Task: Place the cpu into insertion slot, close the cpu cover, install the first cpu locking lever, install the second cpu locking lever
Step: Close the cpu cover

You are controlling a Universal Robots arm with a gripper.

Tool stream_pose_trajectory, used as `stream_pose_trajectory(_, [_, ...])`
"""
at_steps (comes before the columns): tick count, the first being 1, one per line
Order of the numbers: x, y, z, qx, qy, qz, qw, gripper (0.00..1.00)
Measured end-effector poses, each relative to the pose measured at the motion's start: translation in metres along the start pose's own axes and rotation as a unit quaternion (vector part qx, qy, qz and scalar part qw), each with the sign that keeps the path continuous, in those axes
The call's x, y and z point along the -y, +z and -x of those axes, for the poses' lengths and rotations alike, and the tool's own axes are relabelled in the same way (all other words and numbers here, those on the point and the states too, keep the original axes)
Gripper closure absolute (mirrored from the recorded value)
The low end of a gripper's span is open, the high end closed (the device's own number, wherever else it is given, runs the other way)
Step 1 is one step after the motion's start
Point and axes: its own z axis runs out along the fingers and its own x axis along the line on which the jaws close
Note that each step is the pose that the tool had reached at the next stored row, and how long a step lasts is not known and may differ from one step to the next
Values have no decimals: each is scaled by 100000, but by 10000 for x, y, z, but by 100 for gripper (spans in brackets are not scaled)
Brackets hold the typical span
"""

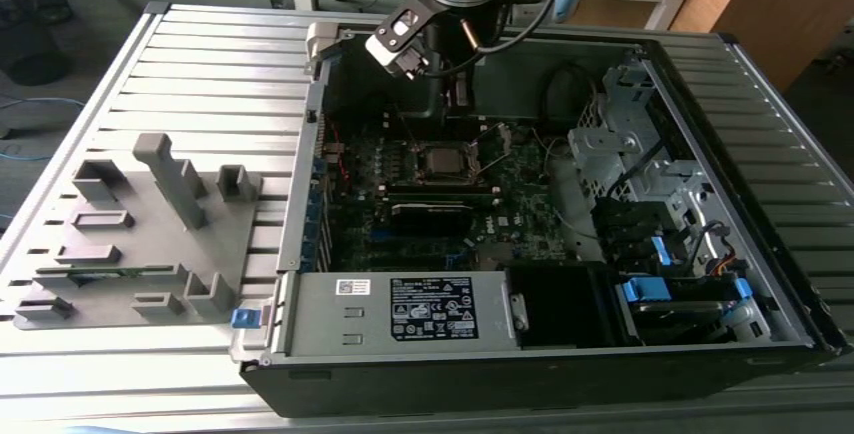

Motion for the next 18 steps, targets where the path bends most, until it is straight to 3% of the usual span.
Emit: stream_pose_trajectory(18, [-182, 22, -18, -4, 11, 3, 100000, 89])
